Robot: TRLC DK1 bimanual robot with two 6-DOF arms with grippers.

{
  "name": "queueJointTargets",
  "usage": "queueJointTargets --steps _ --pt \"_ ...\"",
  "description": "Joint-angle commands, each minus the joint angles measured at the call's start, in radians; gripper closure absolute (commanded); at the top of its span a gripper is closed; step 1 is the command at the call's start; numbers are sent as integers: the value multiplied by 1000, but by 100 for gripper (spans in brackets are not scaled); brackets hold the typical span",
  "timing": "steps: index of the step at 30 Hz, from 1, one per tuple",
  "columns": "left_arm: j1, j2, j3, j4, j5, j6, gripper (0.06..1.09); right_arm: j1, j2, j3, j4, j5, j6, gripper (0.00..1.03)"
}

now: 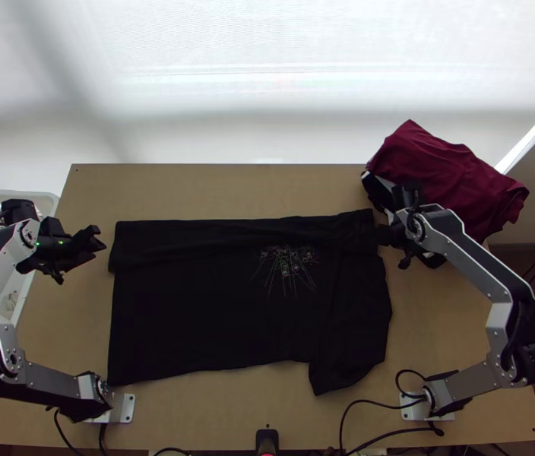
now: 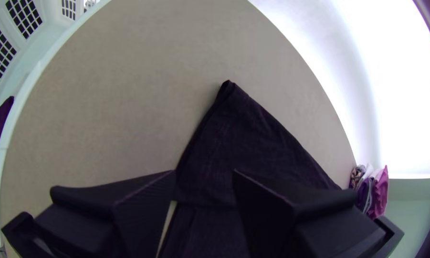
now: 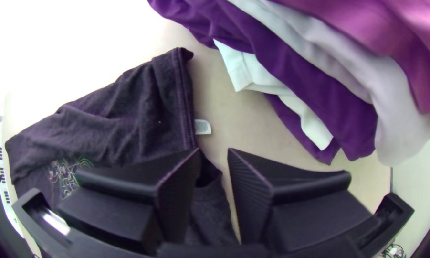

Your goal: Fold the t-shirt

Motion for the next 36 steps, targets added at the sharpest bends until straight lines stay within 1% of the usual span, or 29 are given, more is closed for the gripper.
queueJointTargets --steps 1,3,5,6,7,8,9,12,15,16,17,18,20,21,23,25,29,32,33,34,36 --pt "7 -45 -22 -18 1 16 15 -3 -78 -32 -8 12 -10 45" --pt "14 -60 -19 -41 1 22 12 -11 -111 -35 -24 12 -15 36" --pt "19 -99 -20 -47 1 27 12 -20 -135 -35 -69 10 -23 28" --pt "19 -123 -17 -56 7 27 12 -18 -144 -31 -103 9 -26 25" --pt "19 -146 -10 -68 13 30 12 -17 -144 -19 -153 1 -27 25" --pt "19 -172 -2 -81 18 30 12 -11 -147 0 -227 -5 -27 21" --pt "16 -200 6 -93 25 33 12 3 -163 9 -296 -5 -24 19" --pt "-7 -253 20 -124 38 34 12 31 -255 -35 -330 -6 -20 19" --pt "-21 -287 26 -140 38 47 12 65 -345 -88 -353 -36 -10 20" --pt "-24 -295 26 -142 38 50 12 66 -368 -103 -362 -54 -6 24" --pt "-24 -298 27 -147 38 50 12 63 -388 -121 -366 -82 2 30" --pt "-25 -299 29 -151 38 50 12 54 -405 -143 -371 -128 10 34" --pt "-29 -303 29 -157 38 50 12 9 -428 -189 -391 -230 14 34" --pt "-29 -303 29 -159 38 50 12 8 -428 -203 -423 -267 10 34" --pt "-33 -303 27 -160 38 48 12 6 -431 -238 -452 -284 3 34" --pt "-36 -304 30 -162 38 45 12 5 -431 -269 -480 -304 -23 34" --pt "-47 -304 30 -163 38 37 12 -29 -411 -338 -489 -336 -73 34" --pt "-52 -304 36 -163 33 34 12 -37 -384 -347 -491 -353 -84 34" --pt "-55 -304 39 -167 30 34 12 -37 -374 -348 -494 -353 -86 38" --pt "-55 -304 44 -170 28 34 12 -38 -365 -351 -495 -353 -86 45" --pt "-55 -303 49 -170 25 34 12 -51 -347 -358 -495 -356 -92 50"
